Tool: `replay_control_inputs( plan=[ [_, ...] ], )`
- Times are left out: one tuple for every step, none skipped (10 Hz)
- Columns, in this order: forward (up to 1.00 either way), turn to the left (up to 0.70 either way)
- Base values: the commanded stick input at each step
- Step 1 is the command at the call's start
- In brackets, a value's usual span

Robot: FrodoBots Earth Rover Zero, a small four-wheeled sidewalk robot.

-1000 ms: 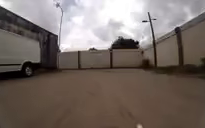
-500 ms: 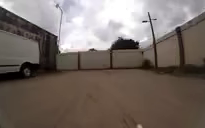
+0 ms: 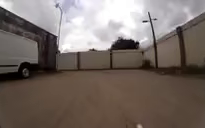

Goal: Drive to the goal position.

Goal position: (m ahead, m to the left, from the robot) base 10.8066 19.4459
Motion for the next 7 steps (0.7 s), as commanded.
replay_control_inputs(
  plan=[
    [0.30,0.00],
    [0.30,0.00],
    [0.30,0.00],
    [0.30,0.00],
    [0.30,0.00],
    [0.30,0.00],
    [0.30,0.00]
  ],
)
